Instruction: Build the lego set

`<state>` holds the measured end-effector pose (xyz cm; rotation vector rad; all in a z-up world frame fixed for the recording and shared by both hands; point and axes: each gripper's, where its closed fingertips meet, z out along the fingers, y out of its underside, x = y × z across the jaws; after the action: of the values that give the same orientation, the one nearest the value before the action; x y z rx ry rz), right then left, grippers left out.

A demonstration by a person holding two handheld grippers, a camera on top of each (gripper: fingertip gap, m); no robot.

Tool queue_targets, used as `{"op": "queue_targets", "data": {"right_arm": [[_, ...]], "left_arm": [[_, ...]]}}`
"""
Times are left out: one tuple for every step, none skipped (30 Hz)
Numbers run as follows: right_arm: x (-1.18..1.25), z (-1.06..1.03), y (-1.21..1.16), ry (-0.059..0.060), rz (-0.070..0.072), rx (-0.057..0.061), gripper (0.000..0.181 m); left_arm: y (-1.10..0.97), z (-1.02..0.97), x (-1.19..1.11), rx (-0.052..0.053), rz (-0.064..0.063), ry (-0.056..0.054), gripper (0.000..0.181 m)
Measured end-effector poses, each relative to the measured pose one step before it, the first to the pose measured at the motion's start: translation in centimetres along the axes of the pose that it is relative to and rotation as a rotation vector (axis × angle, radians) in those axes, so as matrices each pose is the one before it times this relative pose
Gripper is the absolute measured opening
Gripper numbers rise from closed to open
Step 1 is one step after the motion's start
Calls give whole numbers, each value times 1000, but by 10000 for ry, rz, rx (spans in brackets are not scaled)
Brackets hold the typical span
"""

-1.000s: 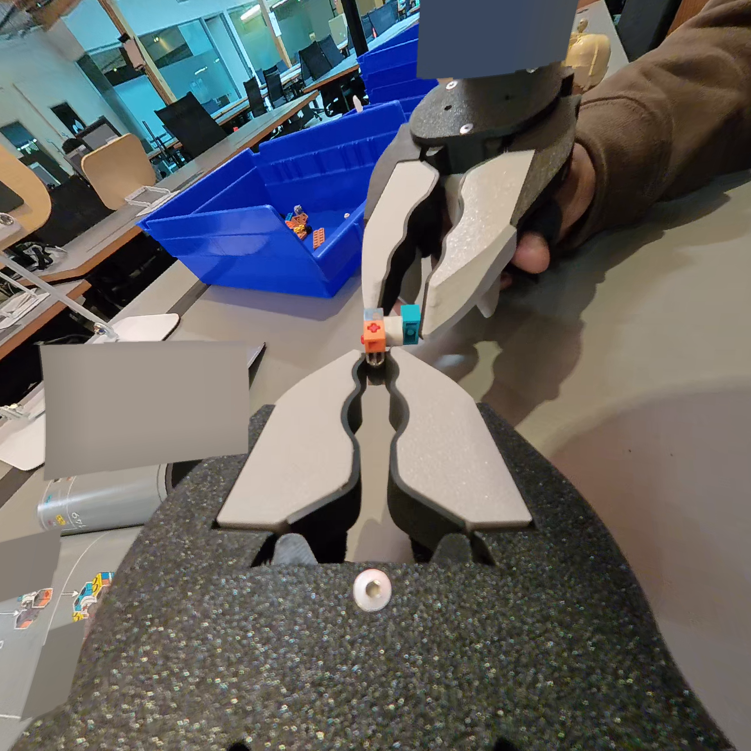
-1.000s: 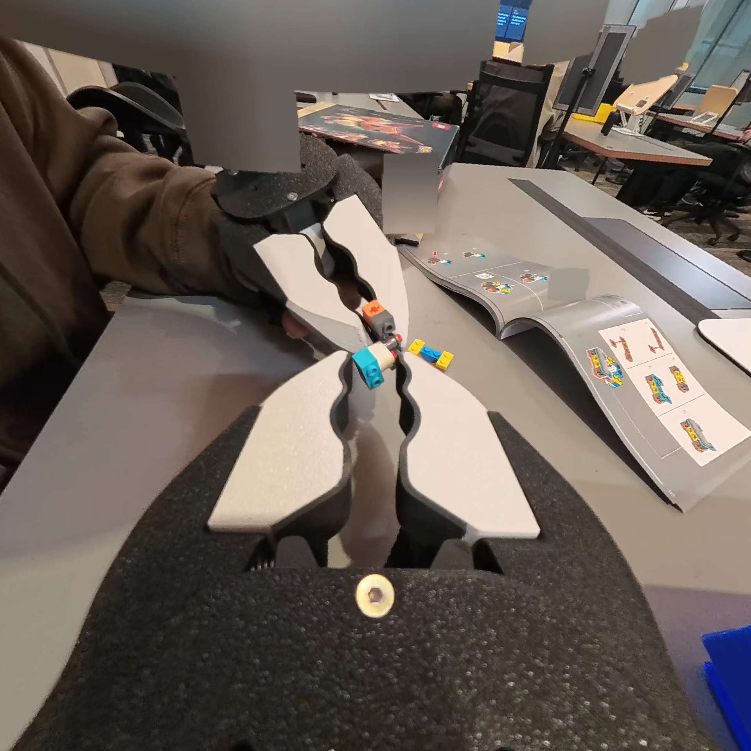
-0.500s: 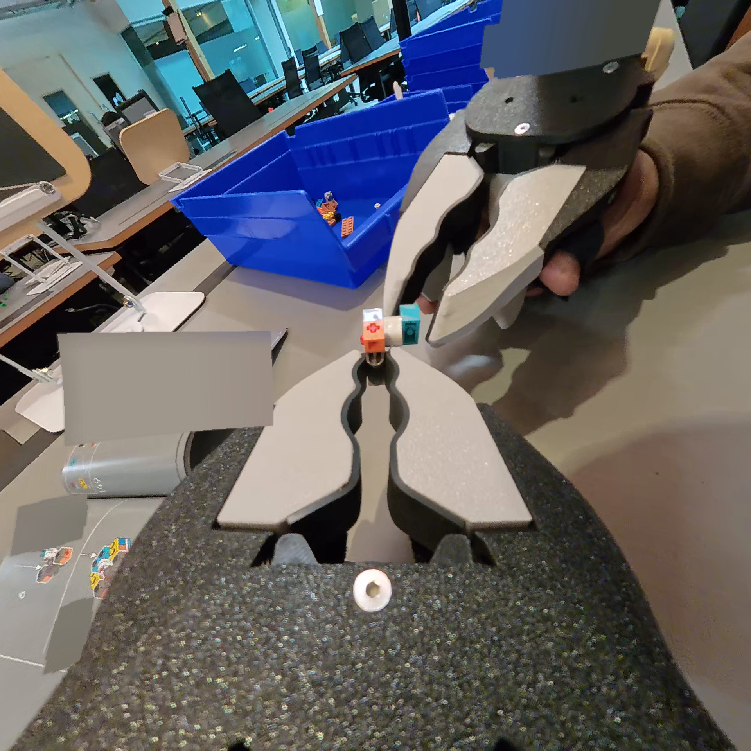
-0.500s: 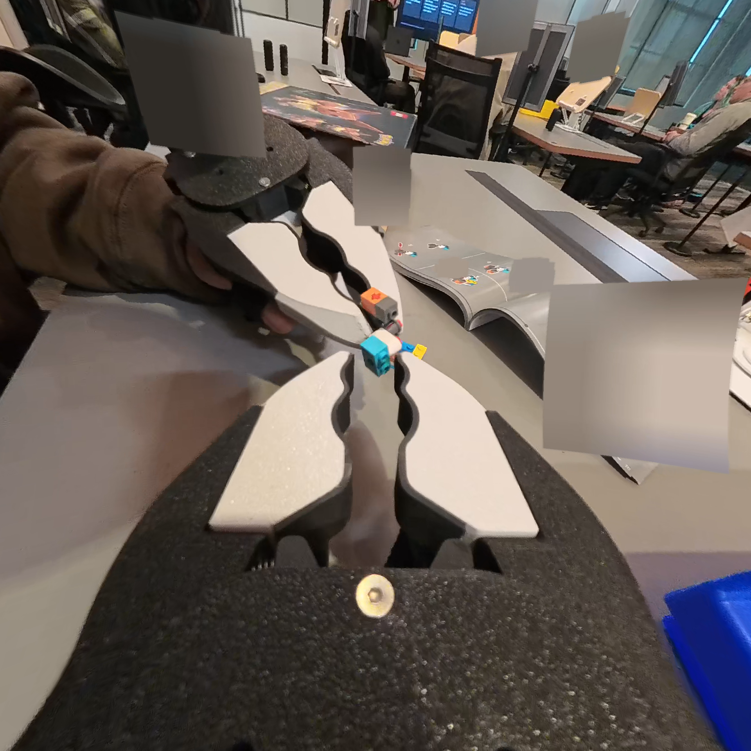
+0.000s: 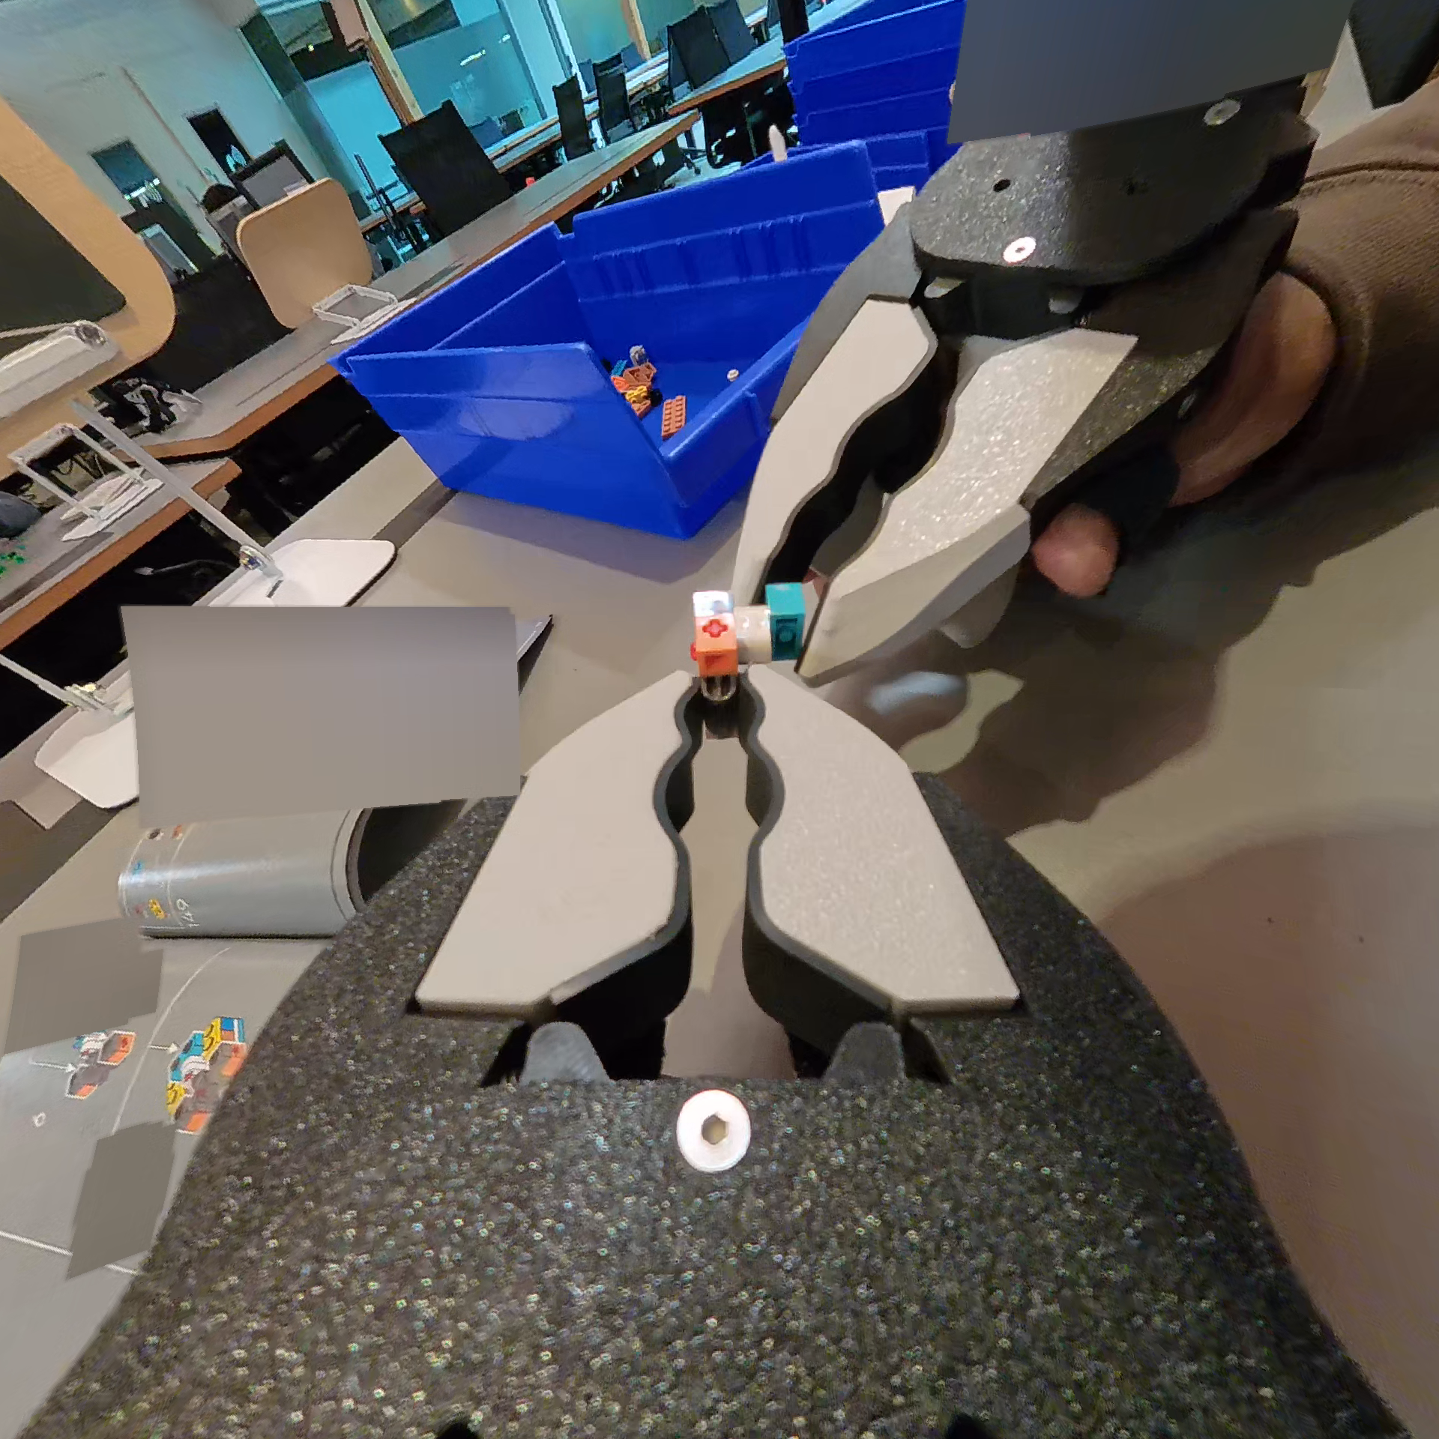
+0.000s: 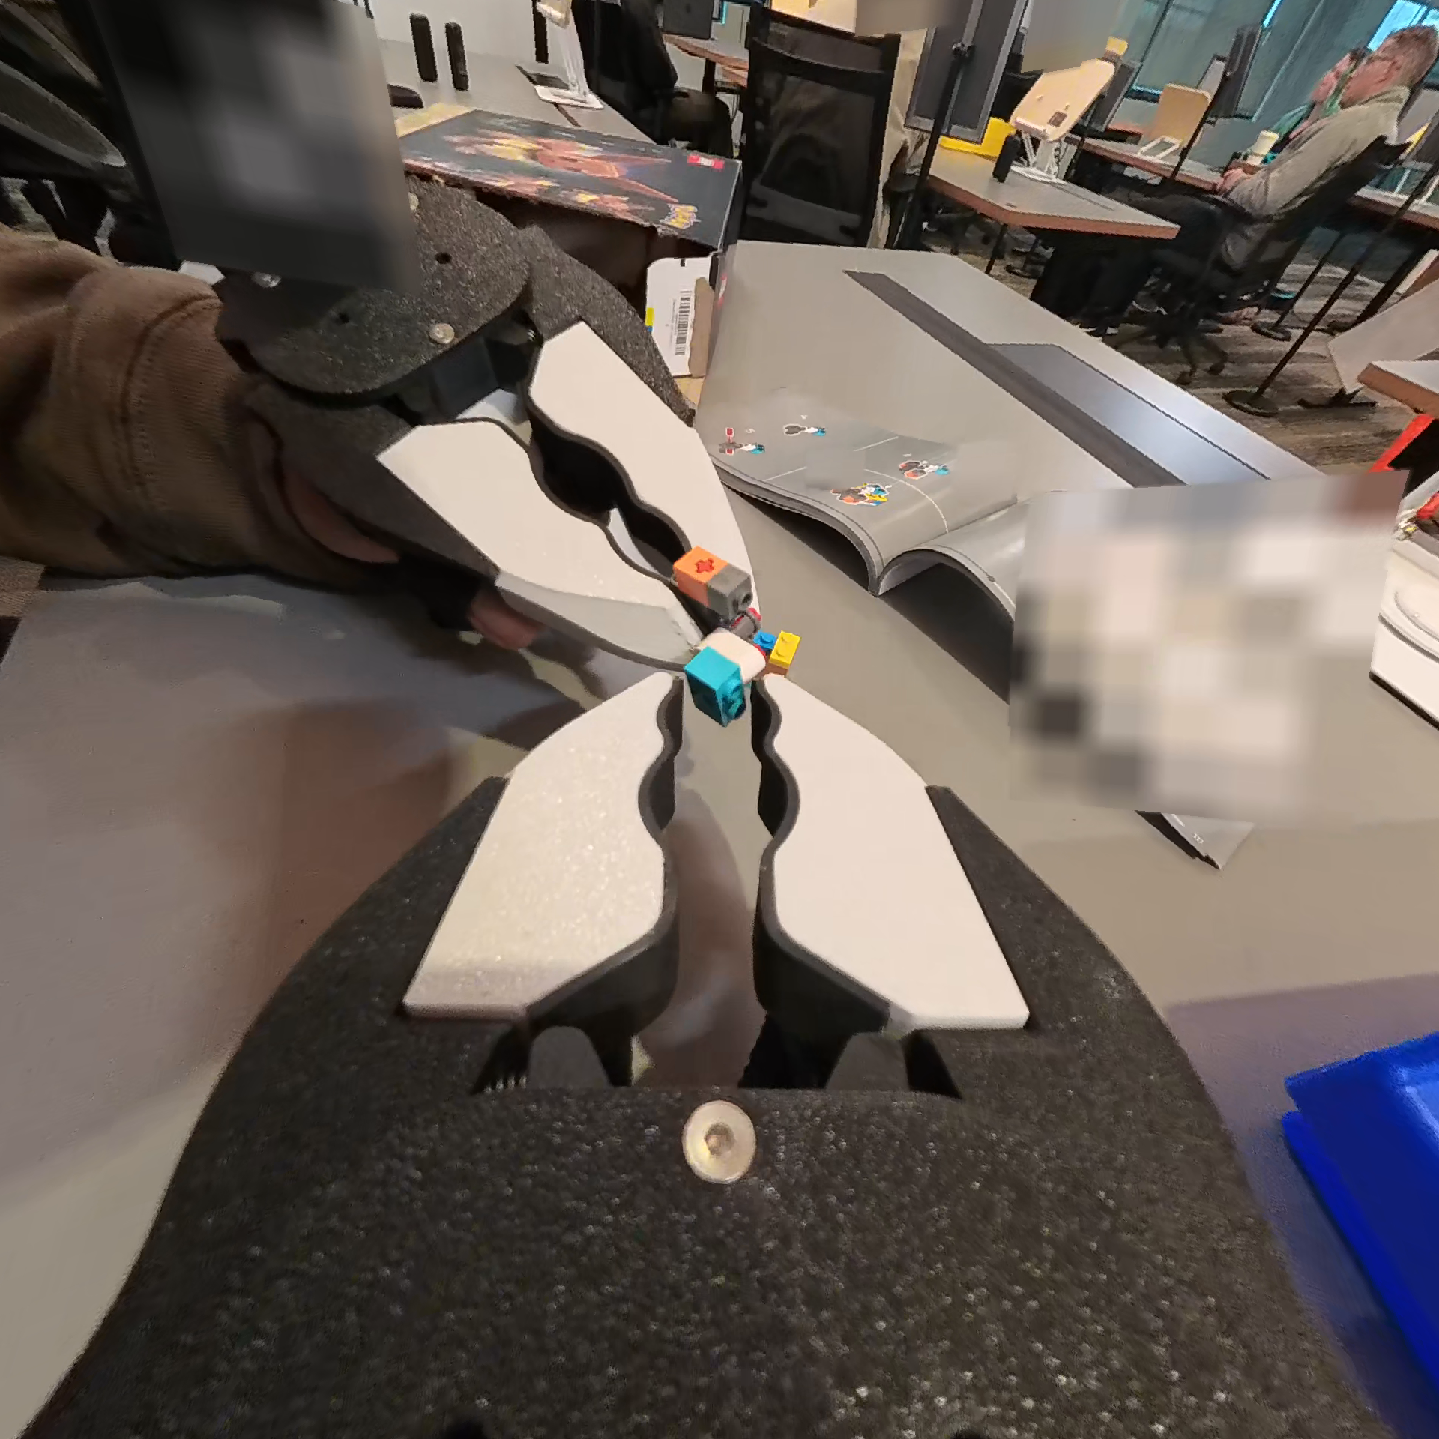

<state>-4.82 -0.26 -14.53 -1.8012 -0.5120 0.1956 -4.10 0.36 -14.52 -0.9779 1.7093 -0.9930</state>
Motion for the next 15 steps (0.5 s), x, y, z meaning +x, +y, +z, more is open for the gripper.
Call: {"op": "queue_targets", "data": {"right_arm": [[18, -9, 17, -23, 55, 8, 17], [20, -17, 1, -24, 46, 14, 16], [14, -12, -41, -20, 34, 29, 17], [13, -22, -52, -20, 23, 41, 16], [15, -16, -24, -8, 22, 21, 17], [28, -5, -4, -7, 24, 1, 17], [16, -3, -2, -5, 26, 6, 17], [49, -11, -12, 8, 28, 10, 17], [44, -16, -12, 13, 26, 10, 17], [52, -4, -15, 18, 18, 9, 17], [46, -9, -2, 33, 2, 5, 17], [49, 6, -1, 43, -16, -3, 17], [26, 10, 15, 35, -25, -11, 17], [11, 16, 10, 28, -29, -9, 17], [0, 12, 2, 22, -24, -10, 17]], "left_arm": [[75, 9, -35, -25, -129, 46, 8], [41, 16, 11, 2, -183, 82, 8], [53, 13, 5, -4, -207, 88, 8], [22, 10, -8, 3, -181, 72, 8], [0, -12, -24, 28, -154, 48, 8], [2, -1, -7, 13, -169, 69, 8], [30, 7, -18, 1, -227, 70, 8], [-4, -3, -20, 27, -262, 92, 8], [-30, -8, -24, 36, -282, 95, 8], [-70, -31, -83, 45, -203, 42, 8], [-71, -47, -70, 42, -210, 28, 8], [-37, -14, -37, 24, -189, 40, 8], [-23, 4, 1, 7, -127, 30, 8], [-3, 24, 33, -2, -62, 30, 8], [13, 29, 35, -19, -27, 7, 8]]}}
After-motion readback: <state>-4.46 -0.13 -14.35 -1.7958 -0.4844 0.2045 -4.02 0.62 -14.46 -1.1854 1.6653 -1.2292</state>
